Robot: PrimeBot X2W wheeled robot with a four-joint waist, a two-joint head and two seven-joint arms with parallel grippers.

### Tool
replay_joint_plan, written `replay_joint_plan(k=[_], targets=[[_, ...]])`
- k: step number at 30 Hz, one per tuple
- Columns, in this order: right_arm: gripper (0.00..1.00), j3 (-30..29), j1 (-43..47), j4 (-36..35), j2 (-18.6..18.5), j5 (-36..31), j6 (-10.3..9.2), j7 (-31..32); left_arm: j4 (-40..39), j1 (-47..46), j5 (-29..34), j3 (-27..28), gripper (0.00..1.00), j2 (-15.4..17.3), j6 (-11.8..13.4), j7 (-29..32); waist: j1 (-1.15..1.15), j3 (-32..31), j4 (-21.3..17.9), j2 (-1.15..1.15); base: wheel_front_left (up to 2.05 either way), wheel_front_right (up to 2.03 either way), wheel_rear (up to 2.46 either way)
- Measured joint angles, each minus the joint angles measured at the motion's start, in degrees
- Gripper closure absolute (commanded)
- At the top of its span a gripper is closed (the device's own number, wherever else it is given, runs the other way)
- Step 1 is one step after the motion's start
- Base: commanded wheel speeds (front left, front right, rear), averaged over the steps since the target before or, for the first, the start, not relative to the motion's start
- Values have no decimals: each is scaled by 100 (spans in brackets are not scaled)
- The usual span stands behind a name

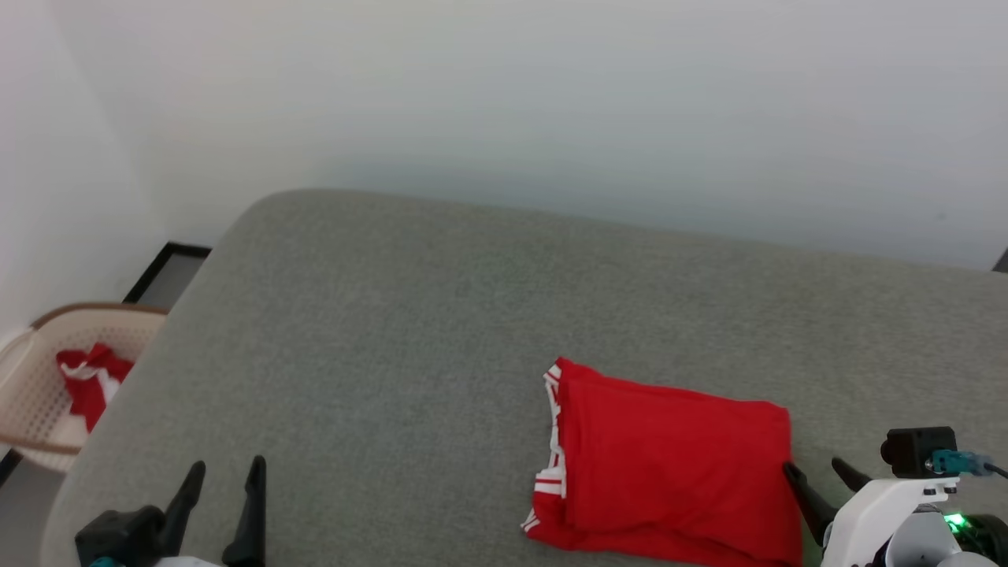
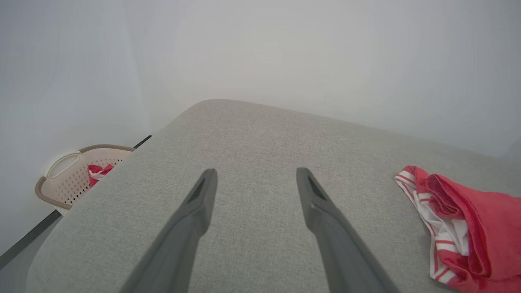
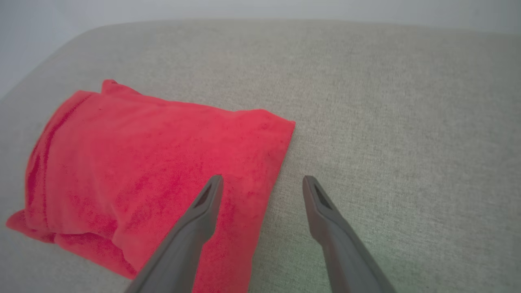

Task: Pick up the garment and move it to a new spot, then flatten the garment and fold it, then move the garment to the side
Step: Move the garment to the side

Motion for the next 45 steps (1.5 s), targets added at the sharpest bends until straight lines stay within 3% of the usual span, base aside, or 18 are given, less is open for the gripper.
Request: replay_joint_plan(k=[15, 16, 17, 18, 28, 45], targets=[[0, 155, -827, 1293, 110, 413, 1, 1193, 213, -278, -24, -168, 0, -194, -76, -83, 0, 423, 271, 0, 0, 0, 0], [14, 186, -907, 1366, 110, 463, 1, 1300, 229, -294, -25, -175, 0, -207, -80, -87, 0, 438, 276, 0, 0, 0, 0], [75, 235, -976, 1428, 100, 501, 1, 1402, 244, -306, -26, -185, 0, -218, -83, -98, 0, 450, 281, 0, 0, 0, 0], [100, 326, -1038, 1461, 67, 517, 1, 1489, 258, -321, -27, -194, 0, -232, -85, -108, 0, 461, 285, 0, 0, 0, 0], [100, 884, -1408, 1490, -303, 683, 10, 1569, 322, -378, -32, -203, 0, -253, -101, -170, 0, 488, 240, 0, 0, 0, 0], [100, 1092, -2174, 671, -1685, 630, 2, 1761, 298, -859, 91, -359, 0, -298, -172, -256, 0, 766, -405, 0, 0, 0, 0]])
